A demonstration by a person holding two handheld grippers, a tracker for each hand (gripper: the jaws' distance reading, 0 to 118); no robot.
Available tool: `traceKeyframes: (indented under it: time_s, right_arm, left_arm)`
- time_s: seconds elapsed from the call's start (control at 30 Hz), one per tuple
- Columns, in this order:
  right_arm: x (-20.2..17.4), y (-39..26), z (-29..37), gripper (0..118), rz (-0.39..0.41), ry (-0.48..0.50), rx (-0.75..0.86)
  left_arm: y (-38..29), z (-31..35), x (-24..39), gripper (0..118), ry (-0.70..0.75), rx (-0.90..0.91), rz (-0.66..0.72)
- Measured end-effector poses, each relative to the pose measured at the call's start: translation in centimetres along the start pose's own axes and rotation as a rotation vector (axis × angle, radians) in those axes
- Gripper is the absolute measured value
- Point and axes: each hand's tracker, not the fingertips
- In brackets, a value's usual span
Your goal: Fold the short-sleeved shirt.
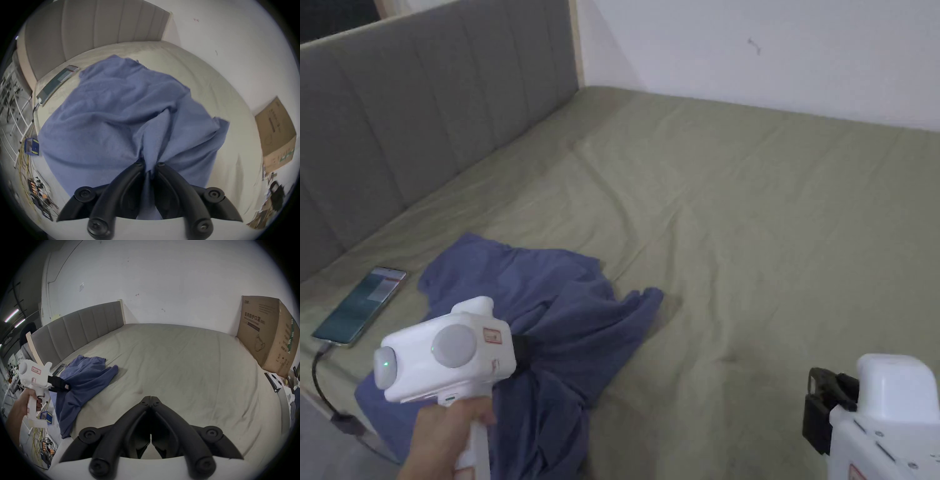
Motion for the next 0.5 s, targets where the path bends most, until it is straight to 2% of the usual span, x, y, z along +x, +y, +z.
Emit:
traceKeyframes:
  time_s: [0.1, 0.23, 0.37, 0.5]
  right_arm:
    - [1.4, 0.4, 1.2, 0, -0.023, -0.029, 0.03]
    - [3.3, 0.8, 2.8, 0, -0.065, -0.075, 0.069]
    - [5.5, 0.9, 4.7, 0, -0.108, -0.116, 0.099]
    - [7.9, 1.1, 7.4, 0, -0.135, -0.174, 0.142]
  left_arm:
    - [1.1, 2.9, -0.4, 5, -0.062, 0.064, 0.069]
    - [2.7, 7.1, 1.9, 5, -0.071, 0.128, -0.066]
    - [4.5, 11.3, 6.0, 5, -0.218, 0.216, -0.055]
    - [4.8, 15.8, 14.4, 5, -0.269, 0.299, -0.266]
